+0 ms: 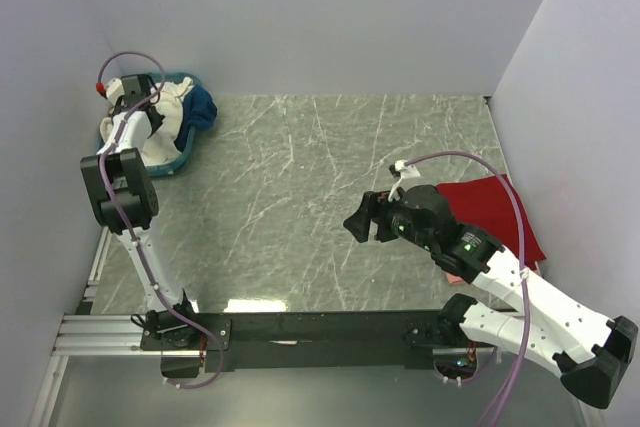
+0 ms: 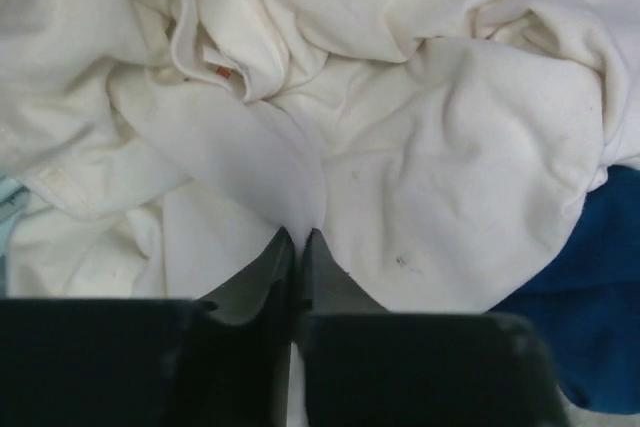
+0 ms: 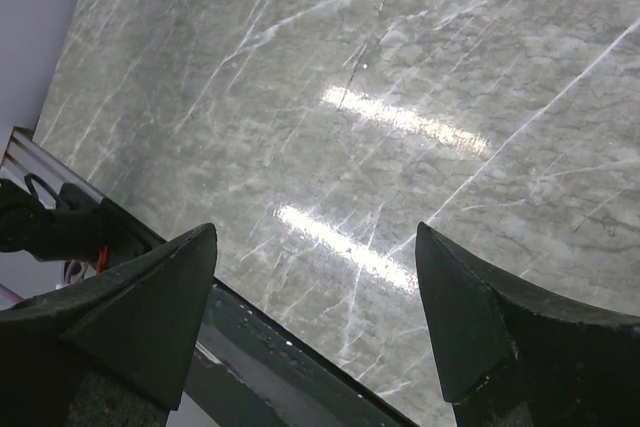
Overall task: Fold and stack the t-shirts
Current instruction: Grab the tshirt from the pile, then move the tshirt to the center of the board
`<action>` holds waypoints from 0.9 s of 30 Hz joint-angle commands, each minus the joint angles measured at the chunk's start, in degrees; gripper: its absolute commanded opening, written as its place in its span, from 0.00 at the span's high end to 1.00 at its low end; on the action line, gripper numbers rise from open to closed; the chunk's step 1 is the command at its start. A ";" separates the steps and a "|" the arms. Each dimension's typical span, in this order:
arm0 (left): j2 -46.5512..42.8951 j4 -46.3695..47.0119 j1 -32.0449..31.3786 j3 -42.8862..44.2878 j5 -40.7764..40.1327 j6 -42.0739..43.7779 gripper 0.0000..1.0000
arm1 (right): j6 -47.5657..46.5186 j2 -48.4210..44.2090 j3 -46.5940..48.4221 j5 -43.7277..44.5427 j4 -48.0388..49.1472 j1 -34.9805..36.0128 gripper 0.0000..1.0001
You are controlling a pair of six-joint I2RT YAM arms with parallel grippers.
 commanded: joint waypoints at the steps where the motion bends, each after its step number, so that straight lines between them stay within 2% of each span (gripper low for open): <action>1: -2.61 0.18 0.61 3.87 2.32 1.26 0.96 | -1.08 0.37 0.00 -0.33 1.89 0.07 0.14; 2: -3.23 0.01 0.61 4.23 2.67 1.70 0.99 | -1.08 0.46 0.09 -0.42 1.80 0.07 0.14; 7: -9.55 -0.08 0.61 6.07 4.52 3.63 1.00 | -1.34 1.34 0.70 -0.60 1.71 0.07 0.15; 15: -22.37 2.20 -0.53 10.63 15.41 5.56 1.00 | -1.69 2.48 2.11 -0.77 1.62 0.07 0.16; 21: -29.59 1.76 -6.76 18.80 16.91 8.64 1.00 | -2.04 2.48 2.20 -0.34 2.06 0.07 0.18; 27: -35.92 4.13 -19.06 23.12 15.68 13.12 0.99 | -2.22 2.04 2.11 0.45 2.15 0.07 0.17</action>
